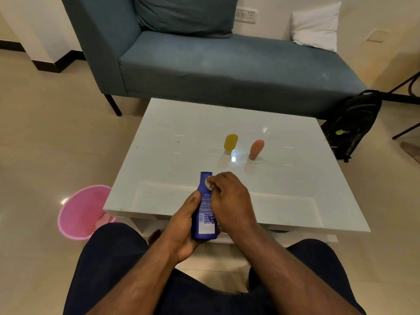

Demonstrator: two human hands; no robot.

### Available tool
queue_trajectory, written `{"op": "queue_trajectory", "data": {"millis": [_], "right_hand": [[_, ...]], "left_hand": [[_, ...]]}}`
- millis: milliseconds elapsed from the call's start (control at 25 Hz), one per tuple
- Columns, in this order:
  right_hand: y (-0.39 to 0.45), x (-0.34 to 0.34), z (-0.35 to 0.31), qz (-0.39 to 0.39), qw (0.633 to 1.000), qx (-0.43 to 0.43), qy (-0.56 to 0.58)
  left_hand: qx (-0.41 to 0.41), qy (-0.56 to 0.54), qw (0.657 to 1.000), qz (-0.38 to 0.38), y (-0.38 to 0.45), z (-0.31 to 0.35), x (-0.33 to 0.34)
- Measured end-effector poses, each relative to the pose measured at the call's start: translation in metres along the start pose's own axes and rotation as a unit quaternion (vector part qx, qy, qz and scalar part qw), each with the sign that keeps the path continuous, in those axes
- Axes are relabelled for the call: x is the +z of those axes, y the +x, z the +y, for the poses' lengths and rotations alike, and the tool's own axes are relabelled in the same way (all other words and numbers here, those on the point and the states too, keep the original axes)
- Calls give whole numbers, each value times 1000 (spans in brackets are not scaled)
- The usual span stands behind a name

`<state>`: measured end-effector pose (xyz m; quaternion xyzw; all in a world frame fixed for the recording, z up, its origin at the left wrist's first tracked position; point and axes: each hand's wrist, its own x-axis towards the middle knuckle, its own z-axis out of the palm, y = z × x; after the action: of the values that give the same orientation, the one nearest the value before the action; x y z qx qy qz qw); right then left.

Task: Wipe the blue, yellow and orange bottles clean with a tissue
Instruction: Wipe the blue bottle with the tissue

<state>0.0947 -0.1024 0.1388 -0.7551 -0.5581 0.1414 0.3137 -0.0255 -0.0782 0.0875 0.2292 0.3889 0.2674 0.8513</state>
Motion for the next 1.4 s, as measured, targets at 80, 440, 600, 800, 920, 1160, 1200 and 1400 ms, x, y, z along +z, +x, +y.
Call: {"op": "queue_trajectory", "data": {"millis": [80,440,600,800,920,1160,1200,1400], "right_hand": [[-4,1,-1,-29,998,-39,-29],[2,0,1,16,998,-50,-23],[1,-2,-2,-3,999,-30,8],[0,-6,0,32,999,-8,27],[-5,-1,-7,-9,999,-49,-12],[-2,2,-3,24,997,38,65],[-4,3,-5,14,998,26,55],[0,2,-7,55,990,69,106]], "left_hand": [[17,9,1000,-4,0,1,-1],[51,75,996,-14,2,0,-2],[63,77,995,-7,1,1,0],[73,136,988,7,5,1,-4],[93,153,984,25,6,1,-5],[120,187,974,39,5,-1,-1],[122,194,973,40,5,-2,-1],[139,247,958,34,8,-3,-3]]}}
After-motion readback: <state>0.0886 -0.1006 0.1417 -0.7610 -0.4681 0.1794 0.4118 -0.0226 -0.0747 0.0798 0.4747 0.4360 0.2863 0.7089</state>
